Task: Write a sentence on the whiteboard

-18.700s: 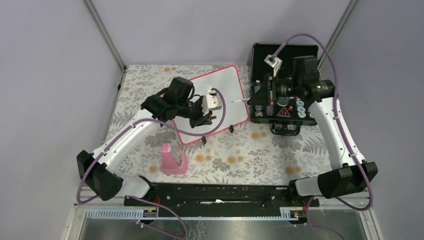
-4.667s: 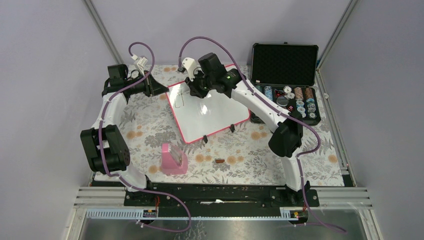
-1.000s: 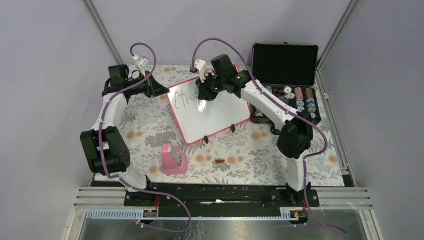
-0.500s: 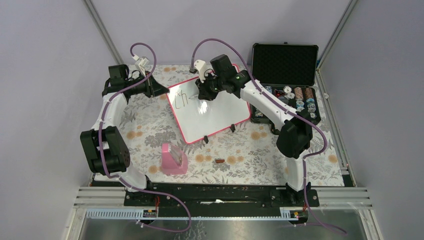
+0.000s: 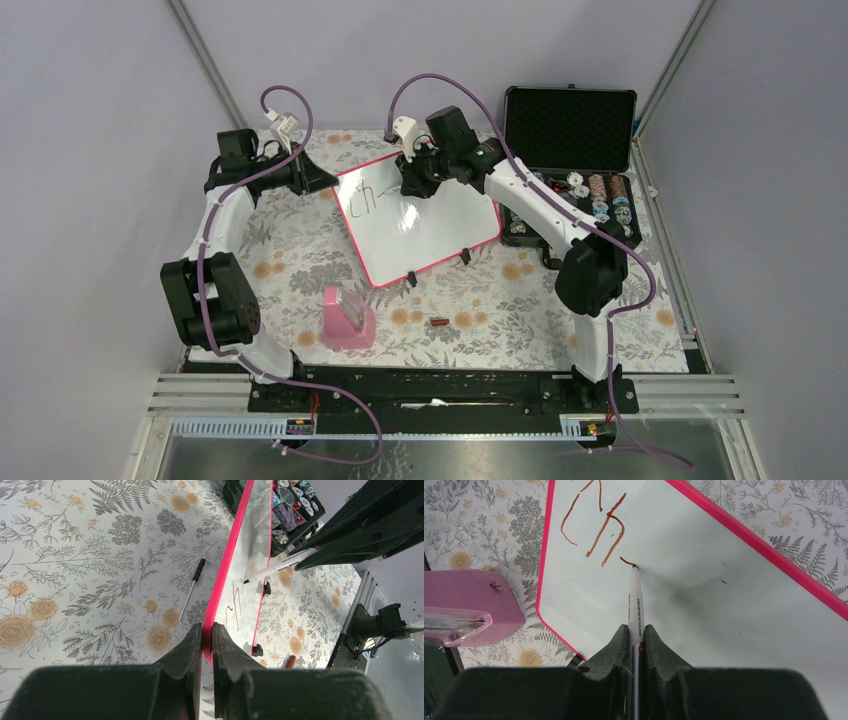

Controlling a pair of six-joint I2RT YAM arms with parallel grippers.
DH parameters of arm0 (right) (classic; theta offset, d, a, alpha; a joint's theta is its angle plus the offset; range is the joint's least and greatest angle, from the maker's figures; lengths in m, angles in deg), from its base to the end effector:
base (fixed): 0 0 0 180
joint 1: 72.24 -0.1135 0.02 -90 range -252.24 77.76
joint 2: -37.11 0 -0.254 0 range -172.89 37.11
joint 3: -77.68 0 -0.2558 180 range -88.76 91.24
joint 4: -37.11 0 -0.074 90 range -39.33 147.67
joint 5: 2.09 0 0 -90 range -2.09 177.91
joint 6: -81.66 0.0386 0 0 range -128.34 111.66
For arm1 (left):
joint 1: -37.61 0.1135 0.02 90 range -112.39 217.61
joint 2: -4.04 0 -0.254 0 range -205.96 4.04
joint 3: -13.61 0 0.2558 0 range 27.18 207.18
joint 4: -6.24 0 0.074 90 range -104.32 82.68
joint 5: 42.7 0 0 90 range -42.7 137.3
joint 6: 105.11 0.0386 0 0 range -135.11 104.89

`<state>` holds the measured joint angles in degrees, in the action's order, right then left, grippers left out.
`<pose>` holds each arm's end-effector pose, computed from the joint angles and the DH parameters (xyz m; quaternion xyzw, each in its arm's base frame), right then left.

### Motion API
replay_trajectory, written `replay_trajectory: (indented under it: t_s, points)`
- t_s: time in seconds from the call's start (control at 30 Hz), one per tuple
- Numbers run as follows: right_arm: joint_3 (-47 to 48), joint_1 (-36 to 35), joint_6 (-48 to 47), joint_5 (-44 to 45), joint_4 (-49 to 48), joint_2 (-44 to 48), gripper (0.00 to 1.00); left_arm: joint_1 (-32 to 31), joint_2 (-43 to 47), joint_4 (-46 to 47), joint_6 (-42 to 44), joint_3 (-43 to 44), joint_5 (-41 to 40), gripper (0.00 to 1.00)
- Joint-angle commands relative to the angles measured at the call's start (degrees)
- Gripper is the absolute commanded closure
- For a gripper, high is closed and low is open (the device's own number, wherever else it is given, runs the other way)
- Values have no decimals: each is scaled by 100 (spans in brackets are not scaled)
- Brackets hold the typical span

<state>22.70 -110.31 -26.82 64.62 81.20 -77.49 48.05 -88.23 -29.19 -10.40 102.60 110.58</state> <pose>0.3593 0.3008 0.3300 -0.4929 0.7153 0.2540 0.4253 0.3571 0.0307 0.2955 0.1884 0.7779 -0.4202 0.4276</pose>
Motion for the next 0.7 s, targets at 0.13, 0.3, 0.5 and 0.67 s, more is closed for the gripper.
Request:
replay_trajectory:
  t_s: [0.13,0.3,0.5,0.67]
  points:
    - [201,111,-77,307,-117,67,100,-148,170,-142,169,130,66,100]
    - [264,106,-42,266,-110,18,100,-151,173,-142,166,131,53,100]
    - [404,83,-33,205,-14,-55,100,-148,168,-143,175,127,66,100]
    - [522,40,-24,189,6,-133,100,-148,174,-135,174,122,71,100]
